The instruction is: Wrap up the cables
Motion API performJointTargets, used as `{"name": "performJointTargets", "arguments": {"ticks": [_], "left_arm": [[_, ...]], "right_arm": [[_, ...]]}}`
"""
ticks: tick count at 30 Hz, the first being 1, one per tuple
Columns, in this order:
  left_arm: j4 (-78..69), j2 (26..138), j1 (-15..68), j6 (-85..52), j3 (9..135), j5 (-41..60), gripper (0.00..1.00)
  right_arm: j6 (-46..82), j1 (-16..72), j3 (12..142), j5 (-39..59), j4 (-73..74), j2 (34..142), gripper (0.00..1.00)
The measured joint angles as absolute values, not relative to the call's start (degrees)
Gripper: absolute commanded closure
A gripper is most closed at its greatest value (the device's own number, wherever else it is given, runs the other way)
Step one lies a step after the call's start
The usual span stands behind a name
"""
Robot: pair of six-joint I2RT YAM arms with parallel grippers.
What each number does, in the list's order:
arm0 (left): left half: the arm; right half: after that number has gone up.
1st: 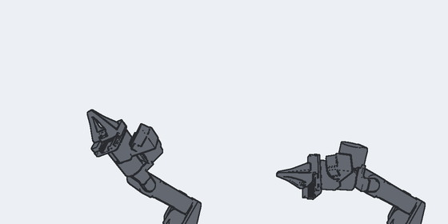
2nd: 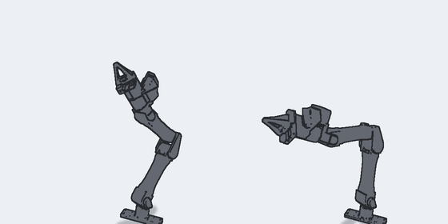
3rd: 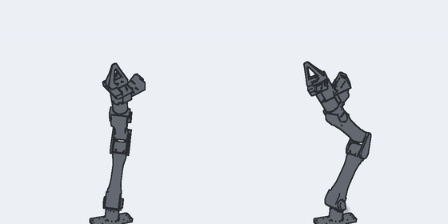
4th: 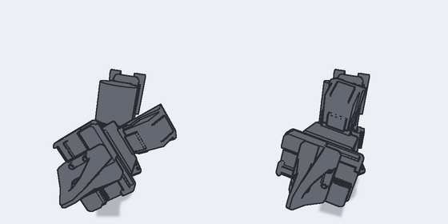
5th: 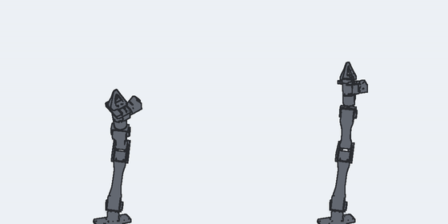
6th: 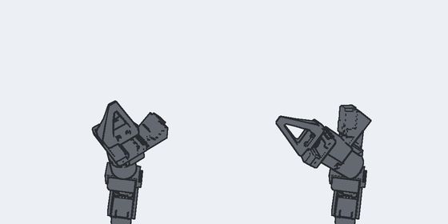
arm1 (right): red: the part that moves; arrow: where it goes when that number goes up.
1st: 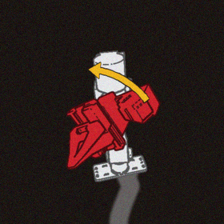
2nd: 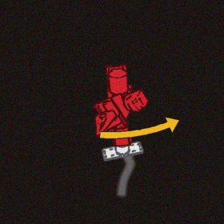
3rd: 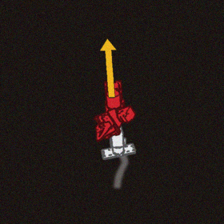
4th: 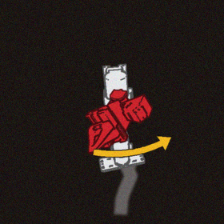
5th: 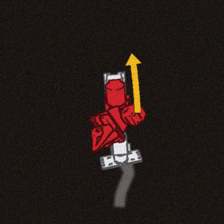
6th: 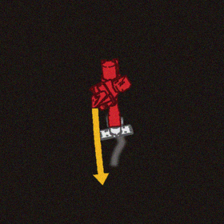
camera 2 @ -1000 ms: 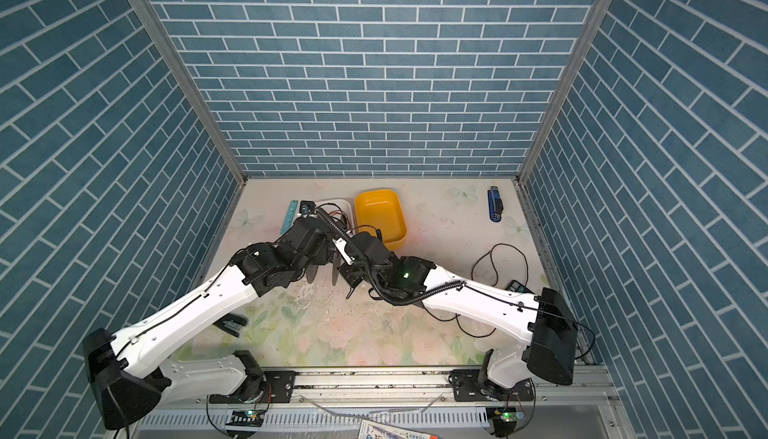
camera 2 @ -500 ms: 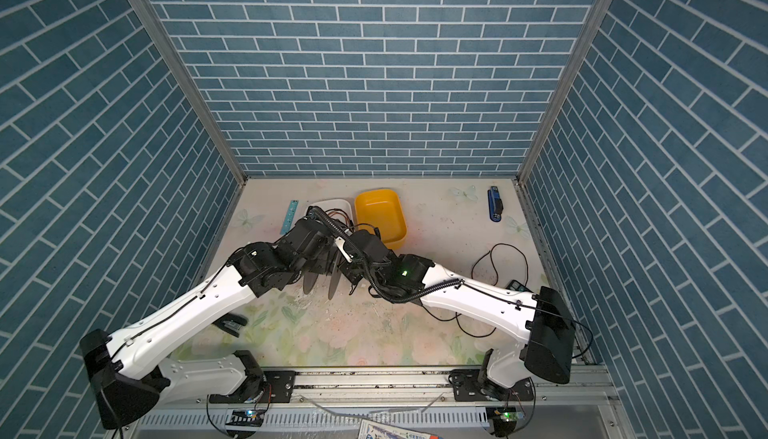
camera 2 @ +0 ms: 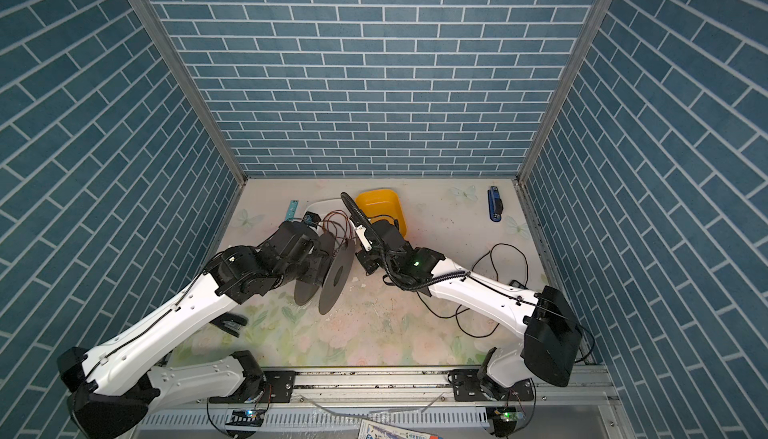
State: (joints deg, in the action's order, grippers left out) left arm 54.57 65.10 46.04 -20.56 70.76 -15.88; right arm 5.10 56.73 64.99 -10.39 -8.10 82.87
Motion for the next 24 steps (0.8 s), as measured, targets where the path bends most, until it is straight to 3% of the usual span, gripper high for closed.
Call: {"name": "performJointTargets", "arguments": {"ticks": [9,12,20,24], "left_arm": [[58.37,65.1,45.21,-17.5,77.12,-8.62,1.0],[59.68,65.04,43.68,-16.99,78.7,-6.07,1.0],[61.76,65.89,39.16,-16.4,83.11,2.0,1.0],[63.0,66.89,37.58,-15.9,86.89,4.4,1.0]], "right_arm": [[5.78,48.69,60.31,2.52,-6.44,81.69,0.87],[7.18,46.39,57.17,6.81,-4.25,81.56,0.81],[10.7,44.25,48.69,14.26,4.34,81.58,0.53],[11.88,44.07,44.82,15.79,8.71,81.56,0.49]]}}
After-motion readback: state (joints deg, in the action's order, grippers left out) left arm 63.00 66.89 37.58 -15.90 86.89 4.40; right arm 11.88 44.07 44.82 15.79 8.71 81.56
